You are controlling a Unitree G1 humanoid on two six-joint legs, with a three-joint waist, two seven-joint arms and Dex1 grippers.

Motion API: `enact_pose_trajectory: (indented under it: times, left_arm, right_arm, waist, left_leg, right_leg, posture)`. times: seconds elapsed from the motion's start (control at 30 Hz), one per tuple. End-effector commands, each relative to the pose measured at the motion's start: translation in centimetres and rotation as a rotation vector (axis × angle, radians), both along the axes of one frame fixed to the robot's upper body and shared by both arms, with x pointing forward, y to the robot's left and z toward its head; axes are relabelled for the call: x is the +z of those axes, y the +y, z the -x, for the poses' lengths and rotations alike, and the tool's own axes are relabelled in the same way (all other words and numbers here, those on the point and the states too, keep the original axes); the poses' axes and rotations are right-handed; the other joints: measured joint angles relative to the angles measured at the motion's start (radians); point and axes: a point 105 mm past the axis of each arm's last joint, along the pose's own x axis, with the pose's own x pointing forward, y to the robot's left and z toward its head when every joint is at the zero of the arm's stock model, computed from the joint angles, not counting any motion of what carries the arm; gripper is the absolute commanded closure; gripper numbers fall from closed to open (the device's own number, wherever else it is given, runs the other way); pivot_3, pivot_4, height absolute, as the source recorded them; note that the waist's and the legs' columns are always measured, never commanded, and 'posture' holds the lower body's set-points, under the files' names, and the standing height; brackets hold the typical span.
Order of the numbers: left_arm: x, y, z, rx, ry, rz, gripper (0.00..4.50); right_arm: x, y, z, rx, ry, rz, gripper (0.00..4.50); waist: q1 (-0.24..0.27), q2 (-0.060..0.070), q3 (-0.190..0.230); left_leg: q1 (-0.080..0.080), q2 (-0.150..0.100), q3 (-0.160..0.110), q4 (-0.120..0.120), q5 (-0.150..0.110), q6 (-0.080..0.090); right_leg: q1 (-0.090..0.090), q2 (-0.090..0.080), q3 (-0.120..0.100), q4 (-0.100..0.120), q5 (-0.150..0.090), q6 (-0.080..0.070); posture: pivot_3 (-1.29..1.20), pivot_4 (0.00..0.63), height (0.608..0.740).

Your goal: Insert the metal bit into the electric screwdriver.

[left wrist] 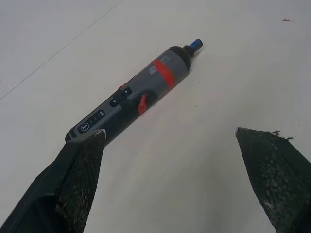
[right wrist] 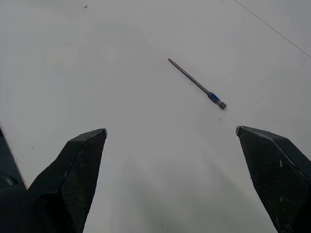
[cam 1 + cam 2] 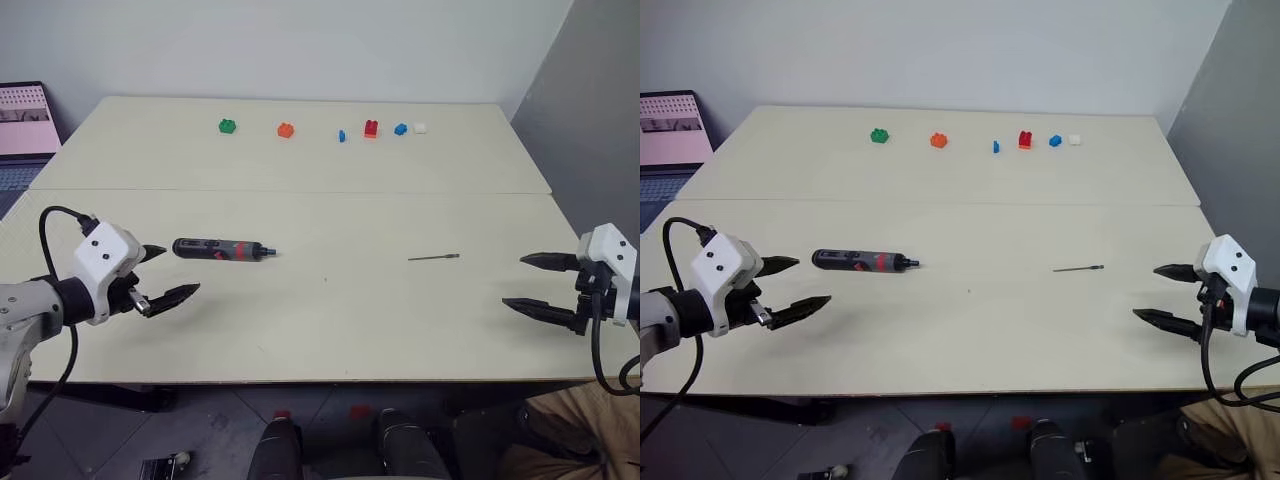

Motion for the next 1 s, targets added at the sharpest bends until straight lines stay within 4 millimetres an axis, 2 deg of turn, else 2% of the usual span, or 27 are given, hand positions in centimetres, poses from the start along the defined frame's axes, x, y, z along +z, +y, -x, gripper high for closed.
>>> enact_pose_trajectory:
  times: [0.03,0.37,1.0]
  left_arm:
    - [1.6,-0.1,0.0,-0.012,-0.048,-0.011,0.03]
    - [1.9,-0.4,0.0,-0.030,-0.054,-0.012,0.03]
    - [2.4,0.3,-0.1,-0.025,-0.080,0.017,0.03]
  right_arm:
    - [1.6,-0.2,-0.1,0.006,-0.068,0.022,0.00]
    - [1.4,0.1,-0.1,0.017,-0.064,0.024,0.00]
    - [1.3,1.1,-0.4,0.045,-0.072,0.001,0.00]
  waist:
    - [0.000,0.000,0.000]
    - [0.000,0.000,0.000]
    - [0.000,0.000,0.000]
  left_leg:
    - [0.000,0.000,0.000,0.000,0.000,0.000]
    - [0.000,0.000,0.000,0.000,0.000,0.000]
    - [0.000,0.000,0.000,0.000,0.000,0.000]
  right_leg:
    - [0.000,0.000,0.000,0.000,0.000,0.000]
    - [0.000,0.000,0.000,0.000,0.000,0.000]
    - [0.000,0.000,0.000,0.000,0.000,0.000]
  posture:
    - [0.00,0.150,0.740]
    - [0.00,0.150,0.740]
    - [0.00,0.150,0.740]
